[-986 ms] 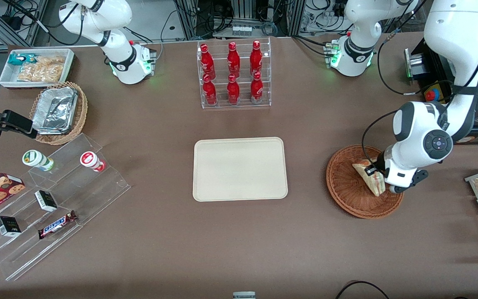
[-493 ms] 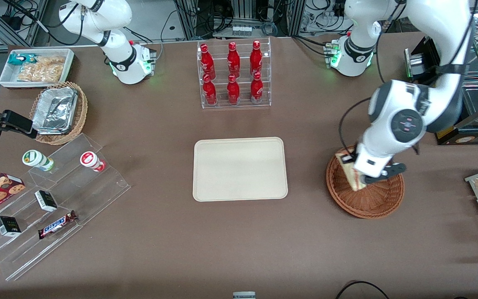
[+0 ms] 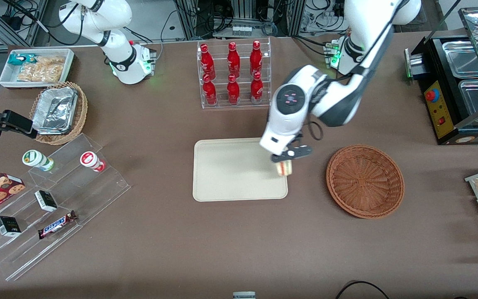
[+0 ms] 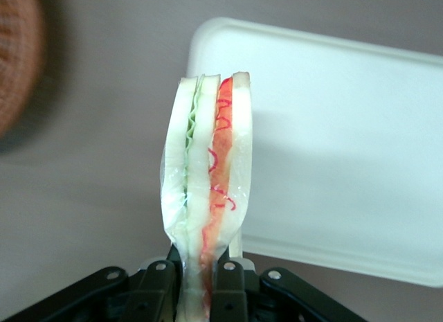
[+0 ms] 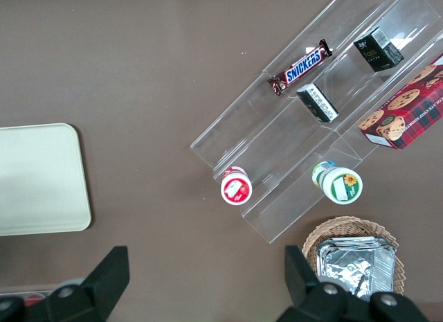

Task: Place sandwich from basket to tray
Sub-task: 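Lift the sandwich with the left gripper and carry it over the beige tray, then lower the sandwich onto the tray and open the left gripper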

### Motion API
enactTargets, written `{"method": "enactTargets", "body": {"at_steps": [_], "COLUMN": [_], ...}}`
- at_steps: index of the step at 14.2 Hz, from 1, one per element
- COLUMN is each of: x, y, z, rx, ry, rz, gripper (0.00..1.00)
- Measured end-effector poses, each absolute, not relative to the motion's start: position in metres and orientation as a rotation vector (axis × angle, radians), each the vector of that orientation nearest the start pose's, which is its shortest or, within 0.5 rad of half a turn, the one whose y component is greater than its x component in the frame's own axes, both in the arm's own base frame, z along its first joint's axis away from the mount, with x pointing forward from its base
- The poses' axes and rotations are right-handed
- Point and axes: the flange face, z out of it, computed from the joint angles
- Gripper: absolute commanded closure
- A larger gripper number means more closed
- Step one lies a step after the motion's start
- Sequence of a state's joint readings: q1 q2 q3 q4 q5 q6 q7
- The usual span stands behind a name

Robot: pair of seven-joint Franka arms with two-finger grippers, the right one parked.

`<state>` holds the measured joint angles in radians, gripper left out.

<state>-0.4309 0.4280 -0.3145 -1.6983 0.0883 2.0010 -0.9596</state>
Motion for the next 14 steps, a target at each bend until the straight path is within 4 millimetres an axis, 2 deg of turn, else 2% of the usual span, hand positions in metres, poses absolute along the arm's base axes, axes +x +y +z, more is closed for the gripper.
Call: {"method": "enactTargets", "body": {"at_steps": [1,4,8,11,14], "x": [0.491,0.5,0.487,0.48,0.478], "y": [-0.436,-0.461,-0.512,-0.534,-0.541], "z": [0.341,0.322,0.296,0.28,0.266], "rx": [-3.084,-3.108,-3.122,-3.135,-3.139], "ry": [-0.278,-0.249,-0.17,-0.134,-0.123], "rz": [0.176,0.2,0.203,0.209,0.196], "gripper": [0.79,0.78,0.77,0.75,0.67]}}
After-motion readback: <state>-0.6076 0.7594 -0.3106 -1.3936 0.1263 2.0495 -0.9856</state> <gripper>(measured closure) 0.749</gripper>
